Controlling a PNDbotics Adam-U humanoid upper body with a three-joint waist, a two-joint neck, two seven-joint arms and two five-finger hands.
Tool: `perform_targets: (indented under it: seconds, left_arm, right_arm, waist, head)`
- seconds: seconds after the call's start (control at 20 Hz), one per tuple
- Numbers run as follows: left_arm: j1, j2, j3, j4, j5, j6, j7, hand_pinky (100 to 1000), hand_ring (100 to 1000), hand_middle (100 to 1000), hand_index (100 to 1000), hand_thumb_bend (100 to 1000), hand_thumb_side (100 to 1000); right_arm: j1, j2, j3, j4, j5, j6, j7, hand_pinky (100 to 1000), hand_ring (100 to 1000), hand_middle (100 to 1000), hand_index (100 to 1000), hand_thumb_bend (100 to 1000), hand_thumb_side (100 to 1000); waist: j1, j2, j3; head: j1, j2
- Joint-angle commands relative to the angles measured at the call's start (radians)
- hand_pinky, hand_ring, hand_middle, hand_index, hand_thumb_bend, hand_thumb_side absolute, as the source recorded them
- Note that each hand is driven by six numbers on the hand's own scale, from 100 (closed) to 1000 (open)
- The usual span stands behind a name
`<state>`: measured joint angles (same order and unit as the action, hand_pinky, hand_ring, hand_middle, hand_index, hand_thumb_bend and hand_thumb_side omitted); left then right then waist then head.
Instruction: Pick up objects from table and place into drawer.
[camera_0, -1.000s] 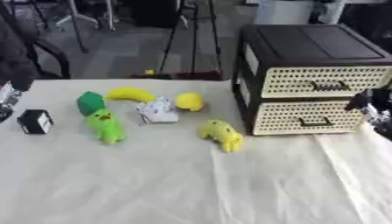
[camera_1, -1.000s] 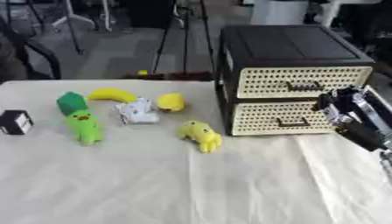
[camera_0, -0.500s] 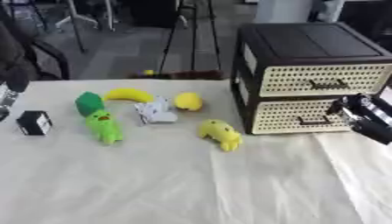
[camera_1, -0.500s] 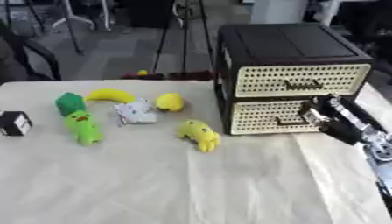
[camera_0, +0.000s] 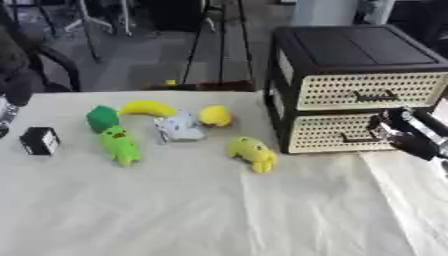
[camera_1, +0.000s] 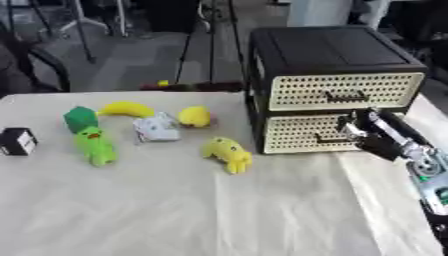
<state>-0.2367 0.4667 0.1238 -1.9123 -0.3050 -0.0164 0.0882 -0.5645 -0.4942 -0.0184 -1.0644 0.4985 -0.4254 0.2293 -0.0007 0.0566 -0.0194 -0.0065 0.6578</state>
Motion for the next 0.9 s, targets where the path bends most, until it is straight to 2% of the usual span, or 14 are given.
perform_targets:
  seconds: [0.05, 0.45, 0.9]
  left_arm:
    - [-0.013, 0.016, 0.001, -0.011, 0.004, -0.001, -0.004, 698, 448, 580, 742, 667, 764]
    - [-0.018, 0.012, -0.001, -0.013, 0.005, -0.002, -0.005, 698, 448, 581, 742, 667, 764]
    - [-0.02, 0.01, -0.002, -0.015, 0.006, -0.003, -0.006, 698, 448, 581, 741, 667, 764]
  right_arm:
    - [-0.035, -0.009, -0.008, 0.025, 0.029, 0.004, -0.019, 100, 100, 100, 604, 100, 892]
    - [-0.065, 0.01, -0.008, 0.096, 0.09, 0.012, -0.057, 100, 100, 100, 606, 100, 892]
    - [-0.074, 0.018, -0.008, 0.157, 0.157, 0.039, -0.14, 100, 100, 100, 598, 100, 878]
  waist:
    - [0.003, -0.007, 0.002]
    - [0.006, -0.003, 0.01]
    - [0.009, -0.003, 0.016]
  head:
    - [-0.003, 0.001]
    - [-0.007, 0.001]
    - [-0.012, -0.003]
